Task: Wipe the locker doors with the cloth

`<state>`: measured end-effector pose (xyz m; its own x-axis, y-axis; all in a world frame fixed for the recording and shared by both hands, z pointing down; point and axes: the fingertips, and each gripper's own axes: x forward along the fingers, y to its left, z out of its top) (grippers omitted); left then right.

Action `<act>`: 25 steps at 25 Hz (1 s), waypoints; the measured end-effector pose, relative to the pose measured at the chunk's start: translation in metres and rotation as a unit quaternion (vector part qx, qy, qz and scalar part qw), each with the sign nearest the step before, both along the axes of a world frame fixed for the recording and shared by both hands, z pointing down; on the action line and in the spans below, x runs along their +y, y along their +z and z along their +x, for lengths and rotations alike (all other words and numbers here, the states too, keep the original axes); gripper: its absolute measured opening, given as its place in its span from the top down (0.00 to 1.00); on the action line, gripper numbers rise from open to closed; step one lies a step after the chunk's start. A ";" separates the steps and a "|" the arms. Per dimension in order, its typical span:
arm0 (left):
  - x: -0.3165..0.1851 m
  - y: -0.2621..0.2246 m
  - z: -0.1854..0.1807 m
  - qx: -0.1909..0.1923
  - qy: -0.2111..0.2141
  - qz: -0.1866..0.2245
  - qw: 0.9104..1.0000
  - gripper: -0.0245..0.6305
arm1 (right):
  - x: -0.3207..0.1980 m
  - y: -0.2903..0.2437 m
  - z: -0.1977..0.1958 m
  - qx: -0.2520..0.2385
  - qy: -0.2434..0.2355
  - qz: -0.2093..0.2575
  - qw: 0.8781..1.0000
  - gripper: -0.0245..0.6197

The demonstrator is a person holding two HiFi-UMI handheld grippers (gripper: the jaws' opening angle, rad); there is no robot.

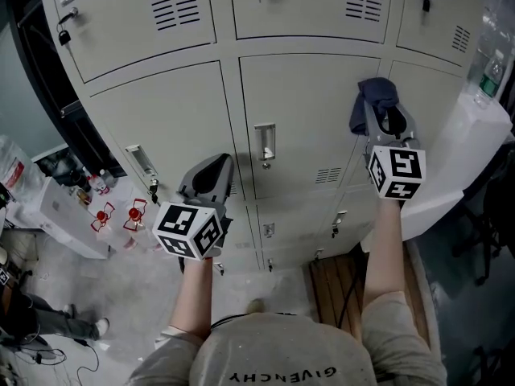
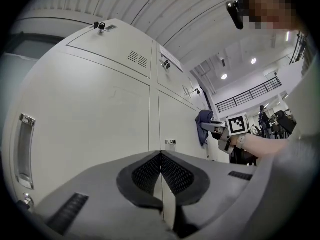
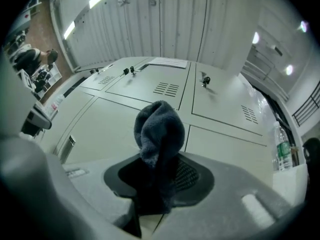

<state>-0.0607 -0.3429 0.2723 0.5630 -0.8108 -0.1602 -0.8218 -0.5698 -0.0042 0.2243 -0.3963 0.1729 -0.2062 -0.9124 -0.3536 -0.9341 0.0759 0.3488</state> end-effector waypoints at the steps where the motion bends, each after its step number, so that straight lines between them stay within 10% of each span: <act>1: 0.000 0.001 -0.001 0.000 0.000 -0.001 1.000 0.96 | 0.003 0.000 -0.004 -0.007 -0.008 -0.001 1.000 0.77; 14: 0.002 0.010 -0.022 0.003 -0.018 -0.012 1.000 0.96 | 0.015 0.055 -0.181 0.124 -0.144 -0.057 0.980 0.77; 25: 0.001 0.014 -0.030 -0.001 -0.027 -0.016 1.000 0.96 | 0.008 0.067 -0.181 0.191 -0.088 -0.045 0.977 0.78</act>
<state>-0.0907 -0.3419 0.2859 0.5186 -0.8446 -0.1330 -0.8513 -0.5246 0.0122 0.0430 -0.3880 0.2400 -0.4637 -0.8749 -0.1398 -0.7072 0.2704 0.6533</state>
